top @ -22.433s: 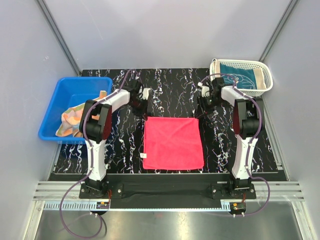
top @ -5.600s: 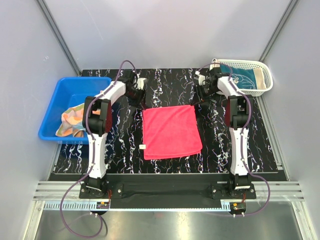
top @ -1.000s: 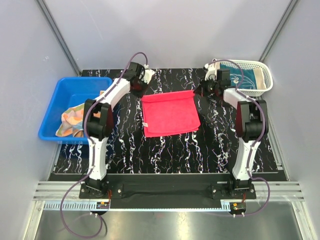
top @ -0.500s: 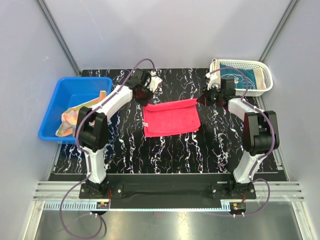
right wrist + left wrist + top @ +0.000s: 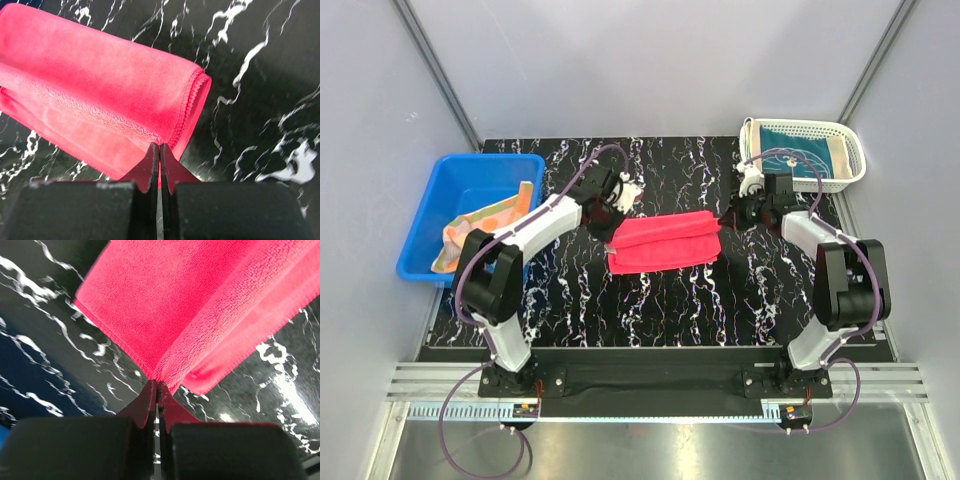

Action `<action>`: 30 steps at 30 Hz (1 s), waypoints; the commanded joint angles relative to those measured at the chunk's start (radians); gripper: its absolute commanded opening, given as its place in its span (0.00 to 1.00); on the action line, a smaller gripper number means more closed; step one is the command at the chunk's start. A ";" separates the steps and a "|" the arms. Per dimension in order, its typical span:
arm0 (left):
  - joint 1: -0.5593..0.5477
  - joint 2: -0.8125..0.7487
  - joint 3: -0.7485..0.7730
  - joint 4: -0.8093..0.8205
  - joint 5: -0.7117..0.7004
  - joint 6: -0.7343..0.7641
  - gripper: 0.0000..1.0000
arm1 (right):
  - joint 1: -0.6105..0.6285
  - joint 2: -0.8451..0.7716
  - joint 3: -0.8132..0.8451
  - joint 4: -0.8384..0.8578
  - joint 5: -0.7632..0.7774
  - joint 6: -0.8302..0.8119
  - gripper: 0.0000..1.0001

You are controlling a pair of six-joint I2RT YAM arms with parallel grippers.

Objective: Fold and stack the towels
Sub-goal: Fold the towel

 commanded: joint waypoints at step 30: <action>-0.021 -0.150 -0.247 0.200 0.128 -0.410 0.36 | 0.026 -0.001 0.113 -0.323 0.075 0.440 0.41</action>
